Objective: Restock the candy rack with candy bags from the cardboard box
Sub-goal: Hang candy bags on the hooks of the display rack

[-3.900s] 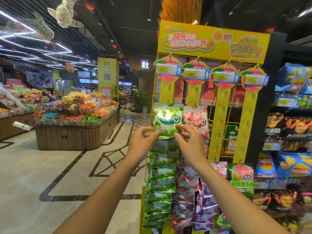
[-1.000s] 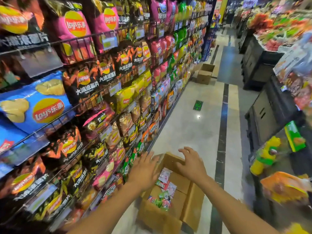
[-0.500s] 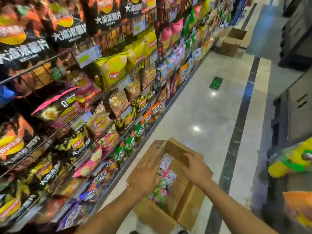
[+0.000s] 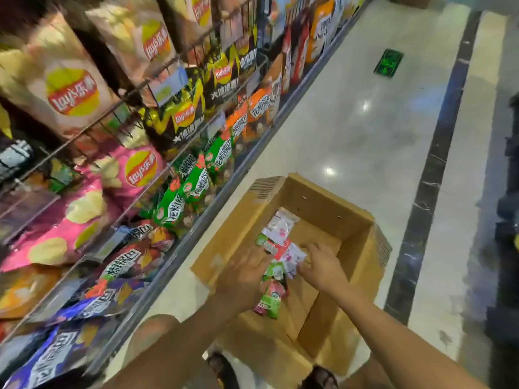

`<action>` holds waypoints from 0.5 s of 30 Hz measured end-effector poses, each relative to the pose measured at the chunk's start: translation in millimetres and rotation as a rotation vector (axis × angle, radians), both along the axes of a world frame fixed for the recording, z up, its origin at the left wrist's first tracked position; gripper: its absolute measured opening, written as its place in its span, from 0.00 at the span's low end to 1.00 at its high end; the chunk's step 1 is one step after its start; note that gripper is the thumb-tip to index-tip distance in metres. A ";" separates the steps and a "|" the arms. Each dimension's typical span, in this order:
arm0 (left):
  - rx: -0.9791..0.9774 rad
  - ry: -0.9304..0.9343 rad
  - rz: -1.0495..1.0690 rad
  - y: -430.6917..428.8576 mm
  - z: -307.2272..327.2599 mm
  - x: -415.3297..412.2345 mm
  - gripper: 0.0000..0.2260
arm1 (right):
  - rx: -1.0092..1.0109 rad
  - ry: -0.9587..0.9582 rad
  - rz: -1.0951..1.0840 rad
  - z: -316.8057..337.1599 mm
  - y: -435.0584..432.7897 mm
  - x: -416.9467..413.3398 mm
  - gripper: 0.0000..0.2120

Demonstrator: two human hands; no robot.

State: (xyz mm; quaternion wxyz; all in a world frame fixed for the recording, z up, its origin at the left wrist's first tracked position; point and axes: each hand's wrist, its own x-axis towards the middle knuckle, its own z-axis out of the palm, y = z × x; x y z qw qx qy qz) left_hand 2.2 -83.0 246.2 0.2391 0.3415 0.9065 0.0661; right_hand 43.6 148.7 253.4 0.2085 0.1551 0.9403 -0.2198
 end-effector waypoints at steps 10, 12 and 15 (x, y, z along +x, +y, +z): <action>-0.016 0.078 -0.108 11.8 -140.1 -25.0 0.31 | -0.040 -0.065 0.017 -187.0 -9.0 4.4 0.30; 0.038 0.049 -0.094 12.5 -152.0 -32.0 0.30 | -0.063 -0.090 -0.003 -214.0 -10.8 5.1 0.31; 0.173 -0.089 0.015 12.1 -161.7 -44.5 0.28 | -0.071 -0.161 -0.041 -247.0 -15.7 6.2 0.30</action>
